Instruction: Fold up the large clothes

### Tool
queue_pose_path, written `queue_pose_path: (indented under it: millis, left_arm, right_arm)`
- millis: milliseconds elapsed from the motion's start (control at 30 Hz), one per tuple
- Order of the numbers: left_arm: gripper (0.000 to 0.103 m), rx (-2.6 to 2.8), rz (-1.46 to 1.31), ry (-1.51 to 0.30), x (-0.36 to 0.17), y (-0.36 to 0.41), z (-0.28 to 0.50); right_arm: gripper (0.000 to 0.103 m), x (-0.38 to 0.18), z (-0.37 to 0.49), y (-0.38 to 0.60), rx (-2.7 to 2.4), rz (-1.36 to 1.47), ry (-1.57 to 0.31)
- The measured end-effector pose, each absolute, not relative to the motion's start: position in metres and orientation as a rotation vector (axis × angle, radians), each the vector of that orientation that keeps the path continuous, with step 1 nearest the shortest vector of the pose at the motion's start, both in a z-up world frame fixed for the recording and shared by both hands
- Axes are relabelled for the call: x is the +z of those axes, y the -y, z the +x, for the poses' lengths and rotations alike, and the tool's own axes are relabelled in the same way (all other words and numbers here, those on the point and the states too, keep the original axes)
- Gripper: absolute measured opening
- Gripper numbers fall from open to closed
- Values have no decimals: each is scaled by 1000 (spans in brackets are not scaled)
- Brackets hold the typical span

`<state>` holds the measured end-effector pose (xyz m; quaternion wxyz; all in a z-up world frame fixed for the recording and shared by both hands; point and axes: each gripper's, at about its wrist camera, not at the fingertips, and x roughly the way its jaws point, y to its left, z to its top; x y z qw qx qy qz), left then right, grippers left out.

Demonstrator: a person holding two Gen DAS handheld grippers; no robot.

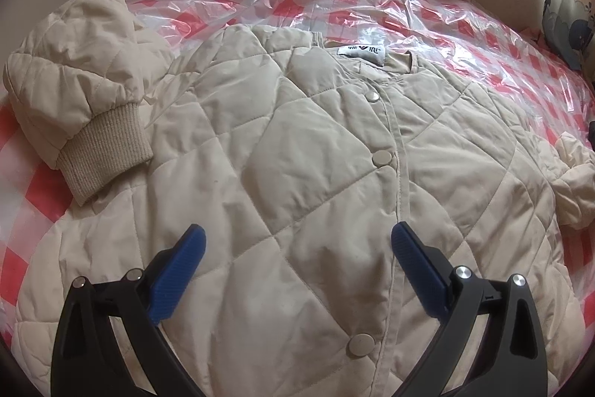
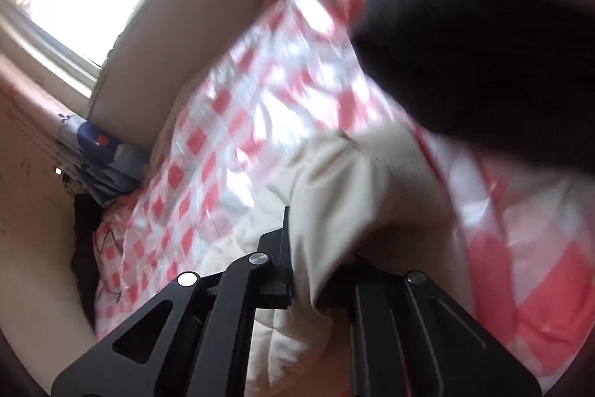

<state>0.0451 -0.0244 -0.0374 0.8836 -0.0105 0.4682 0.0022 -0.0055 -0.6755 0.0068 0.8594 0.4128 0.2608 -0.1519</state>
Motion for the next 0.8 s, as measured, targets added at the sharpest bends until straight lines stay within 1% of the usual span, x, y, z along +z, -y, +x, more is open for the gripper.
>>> queue_pose_path:
  millis: [67, 133, 200, 267, 300, 333, 367, 467, 567, 600, 633, 667, 700, 800]
  left_arm:
    - [96, 10, -12, -956, -34, 23, 44]
    - [96, 33, 14, -933, -29, 18, 43]
    - [96, 67, 28, -909, -22, 7, 44]
    - [96, 95, 78, -885, -13, -6, 45]
    - [96, 99, 121, -869, -7, -13, 44]
    - [96, 103, 165, -848, 0, -22, 42]
    - [96, 100, 224, -832, 7, -34, 39]
    - [96, 39, 361, -791, 21, -65, 34]
    - [96, -60, 611, -760, 15, -78, 31]
    - [96, -116, 714, -745, 9, -79, 28]
    - [96, -160, 814, -735, 2, -79, 24]
    - [96, -184, 929, -721, -8, -80, 21]
    - [96, -198, 983, -717, -13, -81, 21]
    - [96, -341, 1065, -770, -29, -83, 28]
  right_arm:
    - [6, 27, -18, 680, -371, 819, -483]
    - [6, 29, -23, 695, -432, 801, -514]
    - [9, 14, -20, 702, -490, 779, -627]
    - [14, -8, -20, 704, -442, 848, -746]
    - [27, -14, -25, 702, -427, 883, -780]
    - [51, -15, -34, 697, -436, 896, -804]
    - [57, -12, -48, 689, -420, 913, -785]
    - [59, 4, -105, 659, -398, 979, -648]
    - [68, 21, -140, 605, -311, 1008, -539]
    - [75, 26, -143, 582, -267, 1009, -520]
    - [77, 29, -144, 559, -208, 1013, -512]
    - [77, 30, -140, 529, -134, 1033, -502]
    - [77, 30, -133, 505, -72, 1055, -502]
    - [77, 29, -106, 433, 90, 1067, -512]
